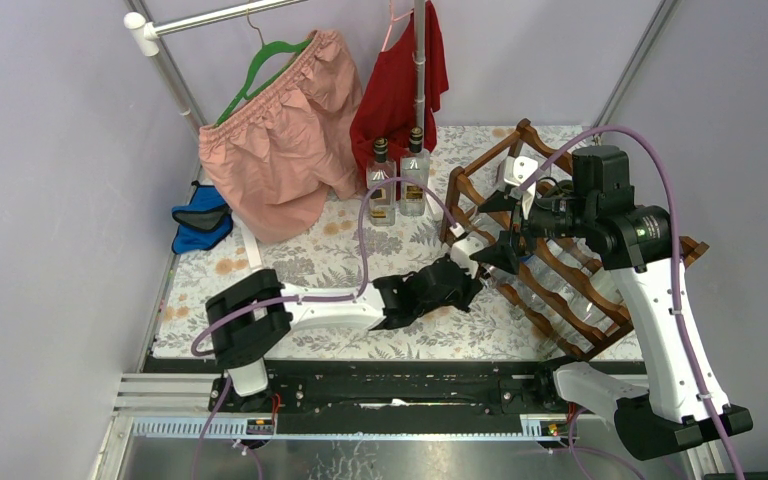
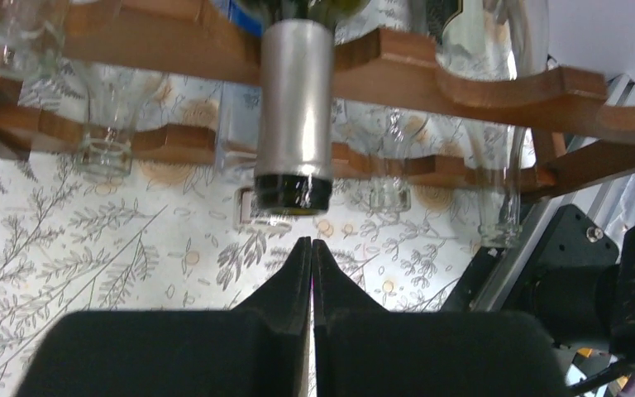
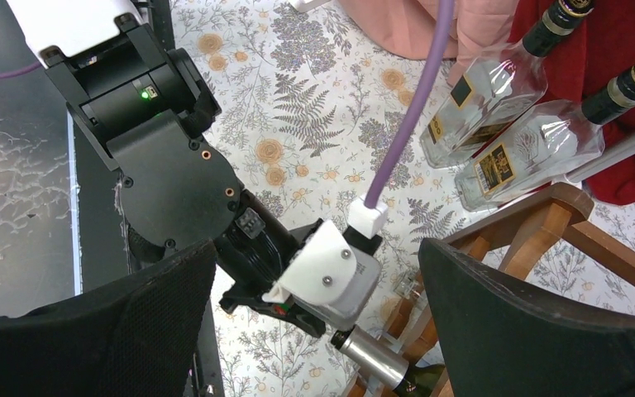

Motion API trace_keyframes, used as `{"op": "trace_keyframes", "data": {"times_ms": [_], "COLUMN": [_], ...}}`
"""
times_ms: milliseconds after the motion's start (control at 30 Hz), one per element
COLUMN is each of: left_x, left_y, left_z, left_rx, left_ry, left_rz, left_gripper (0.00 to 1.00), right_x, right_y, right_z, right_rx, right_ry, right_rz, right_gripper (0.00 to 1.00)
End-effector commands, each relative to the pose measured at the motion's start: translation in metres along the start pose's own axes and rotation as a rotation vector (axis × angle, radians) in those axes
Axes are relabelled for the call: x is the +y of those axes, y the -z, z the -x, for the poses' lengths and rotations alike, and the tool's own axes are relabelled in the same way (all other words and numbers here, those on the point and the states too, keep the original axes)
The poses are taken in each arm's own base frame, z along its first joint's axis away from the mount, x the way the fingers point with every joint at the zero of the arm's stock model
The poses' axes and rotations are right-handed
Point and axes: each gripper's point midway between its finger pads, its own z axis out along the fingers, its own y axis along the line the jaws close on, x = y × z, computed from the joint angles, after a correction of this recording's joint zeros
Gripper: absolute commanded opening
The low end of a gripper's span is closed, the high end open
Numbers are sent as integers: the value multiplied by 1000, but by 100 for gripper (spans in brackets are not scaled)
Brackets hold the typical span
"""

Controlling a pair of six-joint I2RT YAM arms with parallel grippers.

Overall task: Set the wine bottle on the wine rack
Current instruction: Adjust the wine bottle in the wine rack.

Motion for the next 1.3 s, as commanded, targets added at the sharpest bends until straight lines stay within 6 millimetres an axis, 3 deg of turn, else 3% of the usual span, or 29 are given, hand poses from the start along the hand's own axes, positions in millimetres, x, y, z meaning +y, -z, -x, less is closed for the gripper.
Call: {"op": "trace_keyframes", "data": {"times_ms": [0, 233, 467, 667, 900, 1267], "left_x": [0, 4, -4, -12, 3, 17], "left_y": [-14, -24, -24, -3, 29, -6], "left_z": [20, 28, 39, 20, 1, 14], "left_rx": [-35, -35, -44, 16, 18, 66], "left_ry": [-30, -29, -46, -58, -64, -42], "left_rz": [31, 46, 8, -81, -86, -42], "left_gripper": [3, 3, 3, 9, 25, 32], "right_x": [0, 1, 2, 4, 4, 6], "right_y": [4, 5, 6, 8, 6, 8], "right_z": [8, 9, 9, 9, 8, 9], "right_rx": [-31, -31, -33, -34, -44, -56], "right_ry": [31, 31, 32, 35, 27, 27], "right_rz": [-14, -14, -13, -14, -3, 1], "right_gripper": [100, 100, 100, 100, 100, 100]}}
